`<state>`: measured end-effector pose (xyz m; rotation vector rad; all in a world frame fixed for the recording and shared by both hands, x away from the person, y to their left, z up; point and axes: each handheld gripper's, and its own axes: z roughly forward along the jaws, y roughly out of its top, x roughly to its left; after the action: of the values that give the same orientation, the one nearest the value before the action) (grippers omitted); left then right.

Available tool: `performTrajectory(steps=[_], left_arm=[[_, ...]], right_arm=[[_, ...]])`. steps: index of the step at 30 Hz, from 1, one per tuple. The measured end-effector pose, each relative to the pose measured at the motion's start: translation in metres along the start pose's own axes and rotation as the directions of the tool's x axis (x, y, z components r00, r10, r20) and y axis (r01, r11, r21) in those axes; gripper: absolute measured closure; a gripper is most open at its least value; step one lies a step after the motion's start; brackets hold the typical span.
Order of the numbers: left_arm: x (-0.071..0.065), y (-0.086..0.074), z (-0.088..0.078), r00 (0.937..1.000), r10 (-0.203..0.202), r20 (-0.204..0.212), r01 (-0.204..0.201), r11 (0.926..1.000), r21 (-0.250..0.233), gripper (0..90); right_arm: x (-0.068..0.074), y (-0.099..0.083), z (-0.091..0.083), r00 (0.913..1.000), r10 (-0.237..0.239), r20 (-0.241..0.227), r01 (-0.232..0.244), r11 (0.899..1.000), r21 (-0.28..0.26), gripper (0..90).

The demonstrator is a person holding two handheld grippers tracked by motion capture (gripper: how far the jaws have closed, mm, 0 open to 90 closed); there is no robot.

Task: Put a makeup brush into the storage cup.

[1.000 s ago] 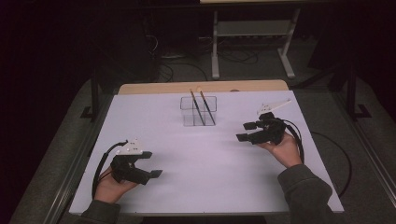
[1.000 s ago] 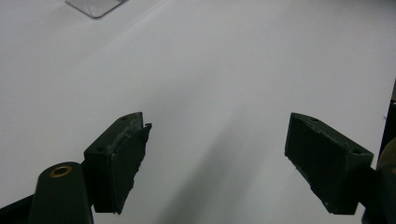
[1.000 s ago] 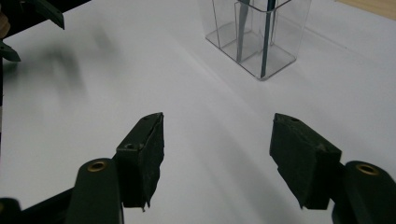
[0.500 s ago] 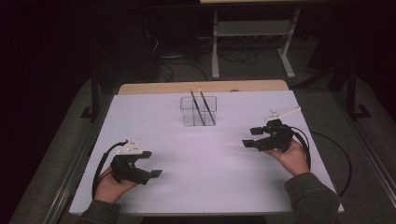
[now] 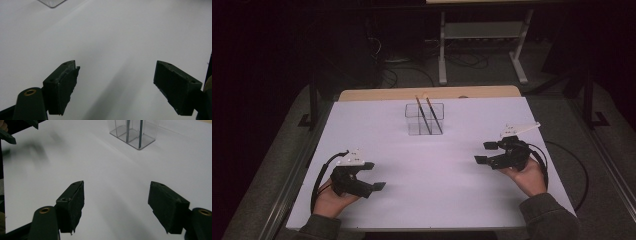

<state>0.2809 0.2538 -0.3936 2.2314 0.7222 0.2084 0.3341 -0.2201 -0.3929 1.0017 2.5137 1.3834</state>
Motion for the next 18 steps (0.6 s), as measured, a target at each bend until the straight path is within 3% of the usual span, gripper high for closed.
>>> performTrajectory(steps=[18], left_arm=[[0.000,-0.003,0.002,0.9999,-0.011,0.009,0.011,0.9999,-0.003,17.9]], right_arm=[[-0.001,-0.023,-0.008,0.9985,0.039,0.037,-0.038,0.999,-0.007,26.6]])
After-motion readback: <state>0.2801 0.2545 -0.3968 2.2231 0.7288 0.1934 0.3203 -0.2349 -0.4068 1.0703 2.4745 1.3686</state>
